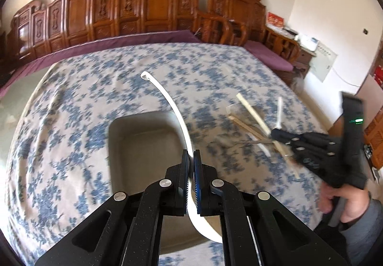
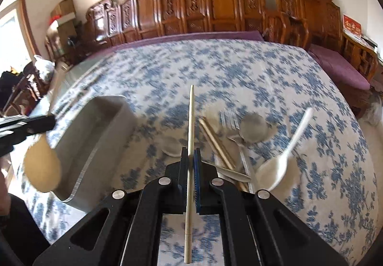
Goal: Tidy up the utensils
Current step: 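Drop the spoon into the tray with the left gripper while the right gripper releases the chopstick there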
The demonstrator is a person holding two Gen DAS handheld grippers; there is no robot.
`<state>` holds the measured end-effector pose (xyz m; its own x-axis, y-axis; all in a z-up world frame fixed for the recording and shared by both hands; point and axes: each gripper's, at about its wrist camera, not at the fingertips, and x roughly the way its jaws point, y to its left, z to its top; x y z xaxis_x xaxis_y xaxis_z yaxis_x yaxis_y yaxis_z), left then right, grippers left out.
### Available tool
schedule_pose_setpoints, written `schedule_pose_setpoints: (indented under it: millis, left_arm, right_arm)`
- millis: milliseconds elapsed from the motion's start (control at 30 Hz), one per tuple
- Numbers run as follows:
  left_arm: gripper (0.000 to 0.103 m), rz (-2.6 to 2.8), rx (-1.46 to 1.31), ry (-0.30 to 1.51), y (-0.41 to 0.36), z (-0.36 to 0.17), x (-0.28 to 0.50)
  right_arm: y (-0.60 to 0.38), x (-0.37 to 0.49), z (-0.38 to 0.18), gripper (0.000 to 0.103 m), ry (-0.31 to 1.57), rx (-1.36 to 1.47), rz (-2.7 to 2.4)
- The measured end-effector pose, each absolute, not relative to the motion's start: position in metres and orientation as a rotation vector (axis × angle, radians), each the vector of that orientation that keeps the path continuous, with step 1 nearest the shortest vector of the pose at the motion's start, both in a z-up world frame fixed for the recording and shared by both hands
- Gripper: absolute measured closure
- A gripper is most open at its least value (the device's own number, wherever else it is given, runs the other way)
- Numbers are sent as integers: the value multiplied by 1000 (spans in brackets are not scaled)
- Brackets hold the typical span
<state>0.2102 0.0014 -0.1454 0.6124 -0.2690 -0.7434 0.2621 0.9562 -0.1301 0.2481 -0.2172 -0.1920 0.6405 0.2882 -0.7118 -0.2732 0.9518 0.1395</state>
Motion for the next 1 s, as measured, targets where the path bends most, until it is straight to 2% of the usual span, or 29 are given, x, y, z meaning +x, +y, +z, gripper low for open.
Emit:
schedule_pose_setpoints:
  millis: [433,700,900,1000]
  left_arm:
    - [100,-237,40,1011,15,-203,243]
    - [99,-230,59,1055,7,-218,249]
    - [82,-225,22,1028,15,-207,248]
    - [81,-220,2,998,23,-194,244]
  right_arm:
    - [-189,245,-190,98,801,6,414]
    - [-187,242,-188,98,795,19,434]
    - [-182,238,-187,98,799,26,450]
    - [-177,234,-185,98,793,27,458]
